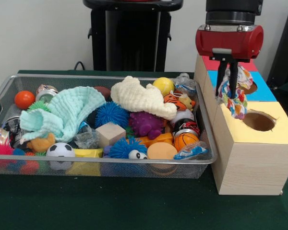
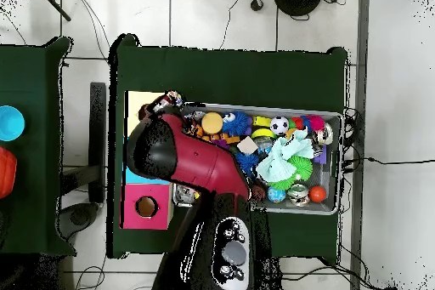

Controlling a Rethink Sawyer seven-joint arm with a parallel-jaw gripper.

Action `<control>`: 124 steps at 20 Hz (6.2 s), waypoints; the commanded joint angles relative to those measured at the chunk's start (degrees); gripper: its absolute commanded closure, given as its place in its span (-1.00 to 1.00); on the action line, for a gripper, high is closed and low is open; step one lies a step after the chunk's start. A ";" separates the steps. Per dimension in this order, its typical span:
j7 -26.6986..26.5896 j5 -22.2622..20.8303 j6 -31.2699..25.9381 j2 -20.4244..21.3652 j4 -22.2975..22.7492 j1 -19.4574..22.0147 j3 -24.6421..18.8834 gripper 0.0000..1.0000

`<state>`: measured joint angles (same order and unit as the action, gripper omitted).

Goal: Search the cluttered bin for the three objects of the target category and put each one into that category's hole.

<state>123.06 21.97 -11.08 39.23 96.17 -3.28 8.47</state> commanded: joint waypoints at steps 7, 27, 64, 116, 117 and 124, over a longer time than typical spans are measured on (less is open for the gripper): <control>13.16 5.28 -9.17 -6.05 -2.32 -3.35 1.80 1.00; 16.89 11.13 -10.28 -13.30 -6.67 -10.42 3.35 1.00; 20.08 15.51 -13.15 -20.97 -13.46 -16.80 13.41 -1.00; 15.63 11.79 -21.16 -14.11 -13.46 -13.74 14.10 -1.00; 15.61 11.79 -20.62 -13.92 -12.89 -13.97 14.11 -1.00; 14.63 12.09 -20.91 -13.08 -11.74 -13.20 12.46 1.00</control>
<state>127.82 35.36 -24.71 27.25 83.15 -18.86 24.37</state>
